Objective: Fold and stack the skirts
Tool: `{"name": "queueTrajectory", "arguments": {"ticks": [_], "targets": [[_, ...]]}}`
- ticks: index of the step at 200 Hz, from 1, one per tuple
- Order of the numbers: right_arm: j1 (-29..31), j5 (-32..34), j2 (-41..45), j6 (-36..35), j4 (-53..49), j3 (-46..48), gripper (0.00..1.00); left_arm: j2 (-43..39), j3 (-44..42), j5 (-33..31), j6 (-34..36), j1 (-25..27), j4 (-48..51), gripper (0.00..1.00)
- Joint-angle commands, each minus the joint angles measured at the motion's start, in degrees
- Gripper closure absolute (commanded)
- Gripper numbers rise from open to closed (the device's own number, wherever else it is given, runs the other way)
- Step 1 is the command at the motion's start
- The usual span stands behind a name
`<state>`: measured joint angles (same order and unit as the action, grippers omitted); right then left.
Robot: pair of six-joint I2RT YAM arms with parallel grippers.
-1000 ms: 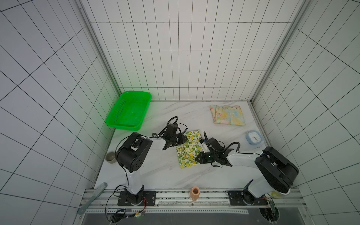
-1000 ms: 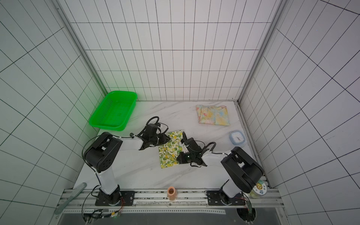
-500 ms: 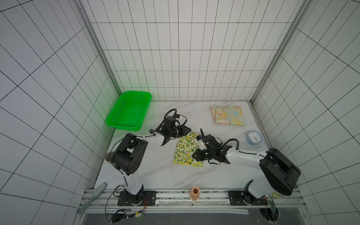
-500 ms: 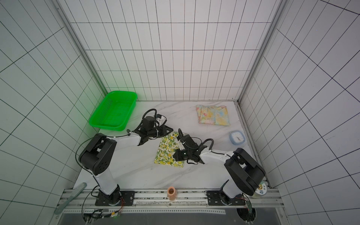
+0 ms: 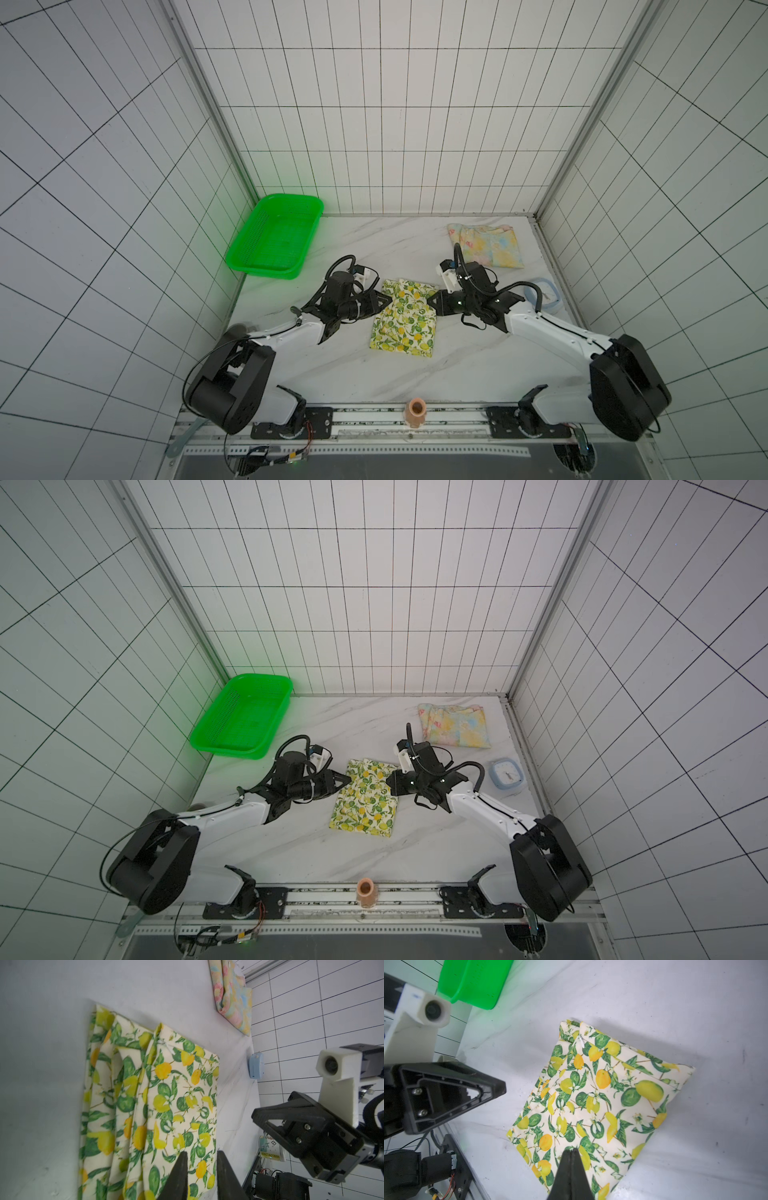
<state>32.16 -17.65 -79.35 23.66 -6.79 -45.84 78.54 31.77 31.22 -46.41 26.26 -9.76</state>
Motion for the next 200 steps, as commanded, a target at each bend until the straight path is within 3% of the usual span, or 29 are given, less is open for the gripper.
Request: {"name": "queueTrajectory", "arguments": {"ticks": [1,49,72,95,171,200], "targets": [[-0.8,1.5,-3.1,-3.5,-1.7,-6.3,1.00,-3.4,-3.5,-1.7,0.4,0.3,2.7,0.70],[-1.8,4.4,-9.8,-5.6,-1.0,-10.5,1.00,-5.6,-7.3,-2.5,0.8,2.2,5.4,0.60],[-2.6,5.0,-12.3,-6.1,-0.9,-12.5,0.75,-5.8,-7.8,-3.2,1.2,3.6,6.5,0.57],[-3.1,5.4,-14.4,-6.7,-0.9,-14.3,0.64,-5.5,-7.7,-3.5,1.6,4.1,7.2,0.56],[-4.8,7.2,-21.1,-9.7,-2.0,-20.6,0.56,-2.0,-6.8,-5.4,1.2,5.5,5.1,0.55],[-4.9,9.5,-23.4,-11.7,-3.5,-24.2,0.55,0.3,-6.6,-5.5,0.7,5.6,3.2,0.61]]}}
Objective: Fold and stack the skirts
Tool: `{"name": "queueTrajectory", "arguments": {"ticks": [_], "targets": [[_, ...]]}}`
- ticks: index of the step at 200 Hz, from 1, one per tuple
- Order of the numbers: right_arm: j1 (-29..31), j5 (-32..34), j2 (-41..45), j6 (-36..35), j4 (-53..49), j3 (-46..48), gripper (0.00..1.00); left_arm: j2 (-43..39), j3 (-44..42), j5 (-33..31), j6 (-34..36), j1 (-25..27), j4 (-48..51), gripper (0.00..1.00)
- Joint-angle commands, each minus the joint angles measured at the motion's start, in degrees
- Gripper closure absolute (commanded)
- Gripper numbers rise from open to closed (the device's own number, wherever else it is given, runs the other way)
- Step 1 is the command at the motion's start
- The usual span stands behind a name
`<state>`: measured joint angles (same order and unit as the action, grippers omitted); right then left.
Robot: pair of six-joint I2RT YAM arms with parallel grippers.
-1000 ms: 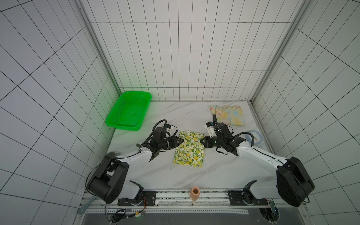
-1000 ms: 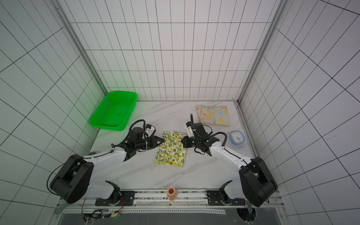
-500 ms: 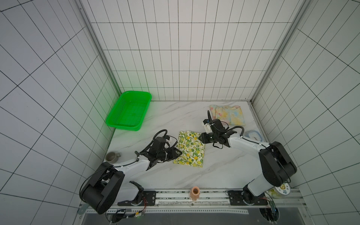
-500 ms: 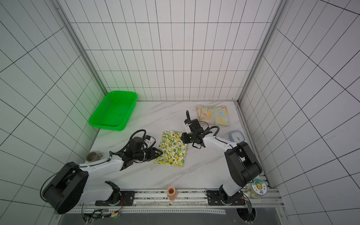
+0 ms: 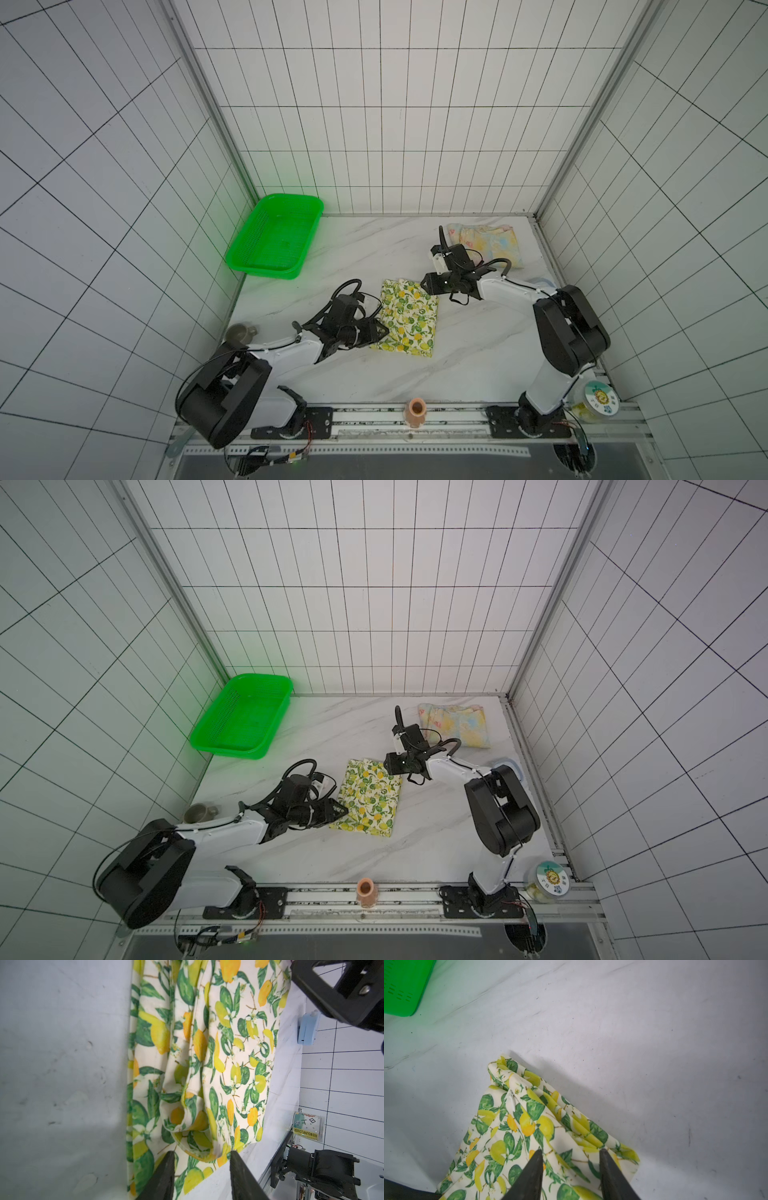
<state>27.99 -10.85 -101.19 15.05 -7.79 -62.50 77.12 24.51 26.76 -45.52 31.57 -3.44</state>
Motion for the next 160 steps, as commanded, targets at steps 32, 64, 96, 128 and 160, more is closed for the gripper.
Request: {"name": "queueTrajectory", "arguments": {"ticks": [32,64,96,128,160], "targets": [[-1.0,3.9,-3.7,-4.6,-3.6,-10.9,0.54,3.2,1.1,-1.2,0.0,0.4,-3.6,0.80],[-1.1,3.9,-5.2,-5.4,-4.0,-12.6,0.54,3.2,1.3,-1.3,0.1,0.4,-3.4,1.00],[-1.1,2.1,-7.3,-6.9,-4.0,-14.0,0.54,0.1,1.6,-1.2,0.9,0.4,-1.5,1.00],[-2.8,-2.1,-8.8,-5.9,-2.6,-13.9,0.59,-7.3,1.5,-1.8,2.7,0.4,4.0,1.00],[-4.2,-6.7,-8.7,-4.4,0.1,-12.8,0.60,-13.4,0.0,-3.1,4.1,0.4,8.8,1.00]]}}
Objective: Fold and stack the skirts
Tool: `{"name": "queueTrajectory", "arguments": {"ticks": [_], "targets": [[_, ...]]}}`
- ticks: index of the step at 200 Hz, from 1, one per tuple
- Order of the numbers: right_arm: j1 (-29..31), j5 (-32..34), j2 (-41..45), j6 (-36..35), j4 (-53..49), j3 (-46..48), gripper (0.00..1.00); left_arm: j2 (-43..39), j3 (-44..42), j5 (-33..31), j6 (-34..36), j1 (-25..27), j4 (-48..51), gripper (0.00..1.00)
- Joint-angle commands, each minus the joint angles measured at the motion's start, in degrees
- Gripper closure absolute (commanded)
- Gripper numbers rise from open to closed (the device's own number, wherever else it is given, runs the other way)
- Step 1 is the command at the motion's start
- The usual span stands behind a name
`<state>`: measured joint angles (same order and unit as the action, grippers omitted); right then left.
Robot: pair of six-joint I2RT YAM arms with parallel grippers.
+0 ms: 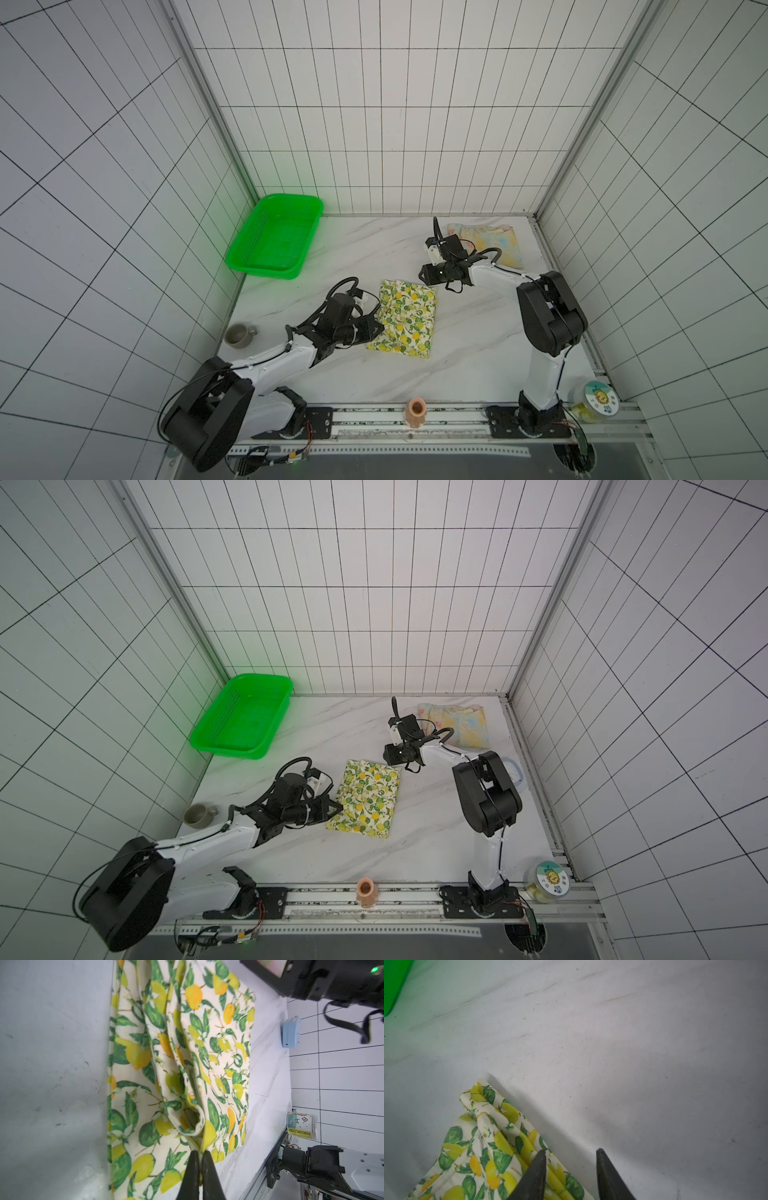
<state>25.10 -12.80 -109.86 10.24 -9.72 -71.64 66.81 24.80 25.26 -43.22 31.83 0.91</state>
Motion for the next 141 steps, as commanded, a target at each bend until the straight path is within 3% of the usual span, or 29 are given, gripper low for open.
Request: {"name": "queueTrajectory", "arguments": {"ticks": [1,50,141], "targets": [[-1.3,-4.9,-0.1,0.4,2.0,-3.7,0.60,-3.2,-0.4,-1.6,1.8,0.2,4.4,1.00],[-1.7,-12.0,-1.4,-0.7,1.3,-3.7,0.59,-4.3,-4.7,-0.1,-0.4,0.2,4.1,1.00],[-2.1,-15.8,-3.5,-1.4,0.7,0.8,0.57,-5.3,-6.2,-0.6,-0.7,0.2,4.0,1.00]]}}
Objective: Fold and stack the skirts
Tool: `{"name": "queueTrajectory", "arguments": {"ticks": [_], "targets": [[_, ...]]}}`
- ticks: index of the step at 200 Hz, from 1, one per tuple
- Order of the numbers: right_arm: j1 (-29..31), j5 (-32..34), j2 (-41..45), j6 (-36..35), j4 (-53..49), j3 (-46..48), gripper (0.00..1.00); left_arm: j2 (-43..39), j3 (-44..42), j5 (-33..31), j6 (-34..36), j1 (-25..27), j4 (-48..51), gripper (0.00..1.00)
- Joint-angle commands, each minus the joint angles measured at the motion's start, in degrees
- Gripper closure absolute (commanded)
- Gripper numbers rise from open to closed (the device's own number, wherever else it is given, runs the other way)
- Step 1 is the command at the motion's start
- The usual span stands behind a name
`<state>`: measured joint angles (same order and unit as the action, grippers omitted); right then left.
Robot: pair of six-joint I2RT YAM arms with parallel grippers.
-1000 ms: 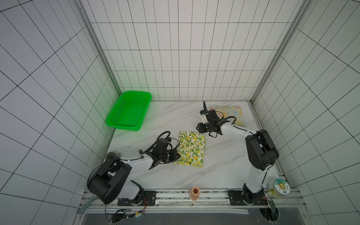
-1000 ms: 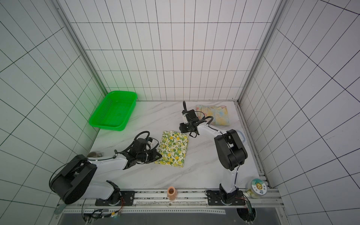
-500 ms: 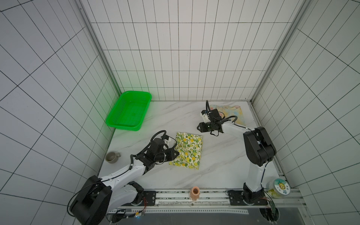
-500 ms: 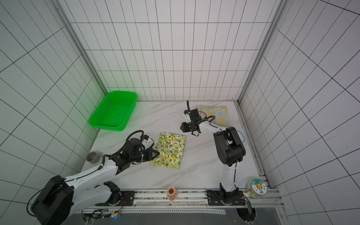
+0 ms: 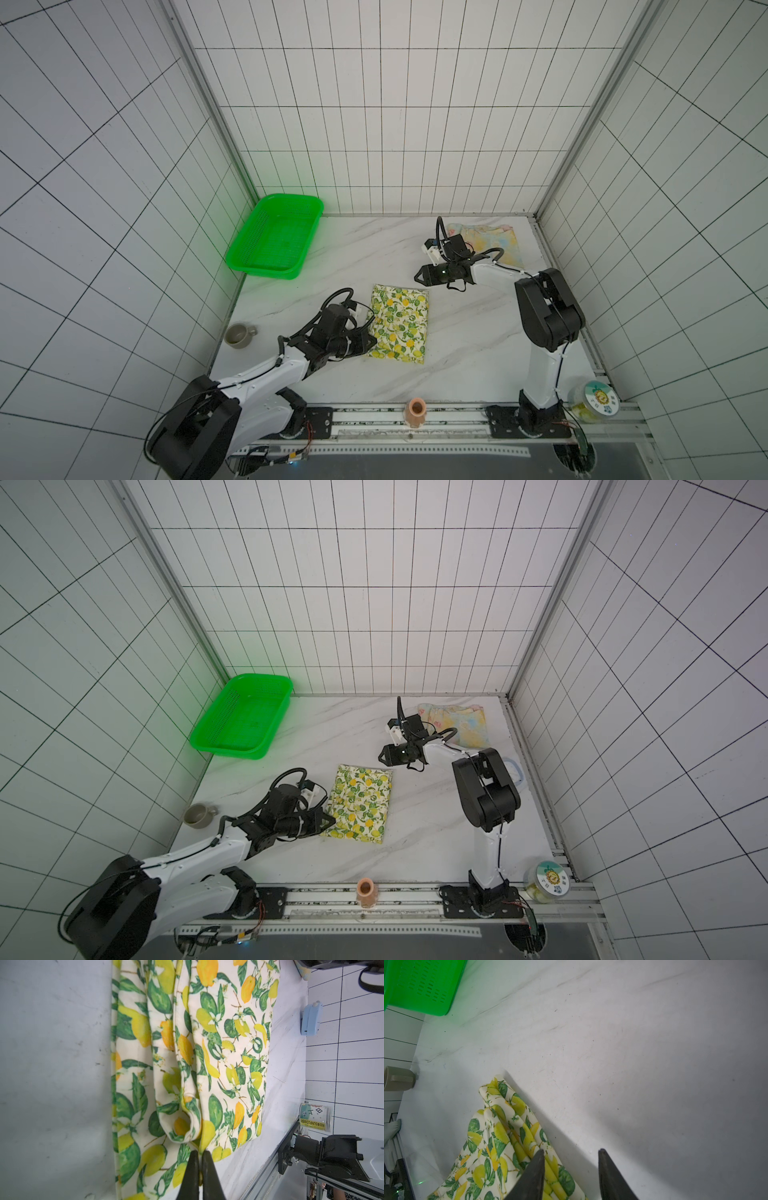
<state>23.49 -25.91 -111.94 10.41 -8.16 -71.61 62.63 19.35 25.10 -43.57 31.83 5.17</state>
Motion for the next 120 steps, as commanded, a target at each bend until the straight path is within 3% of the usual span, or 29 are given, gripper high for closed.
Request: {"name": "queueTrajectory", "arguments": {"ticks": [1,59,107,120], "targets": [[-0.5,-2.7,-1.5,-1.6,-0.8,0.8,0.57,-1.1,-0.7,-0.5,-0.4,0.2,-0.2,1.00],[-0.6,-2.8,-3.0,-2.2,-1.3,2.6,0.54,-1.8,-0.8,-1.2,0.1,0.1,0.7,1.00],[-0.6,-5.5,-1.2,-0.7,0.8,7.3,0.60,-3.4,-1.5,-1.7,0.3,-1.3,2.6,1.00],[-0.6,-7.0,-0.2,0.1,2.0,9.2,0.65,-3.3,-1.6,-2.4,0.3,-1.6,3.2,1.00]]}}
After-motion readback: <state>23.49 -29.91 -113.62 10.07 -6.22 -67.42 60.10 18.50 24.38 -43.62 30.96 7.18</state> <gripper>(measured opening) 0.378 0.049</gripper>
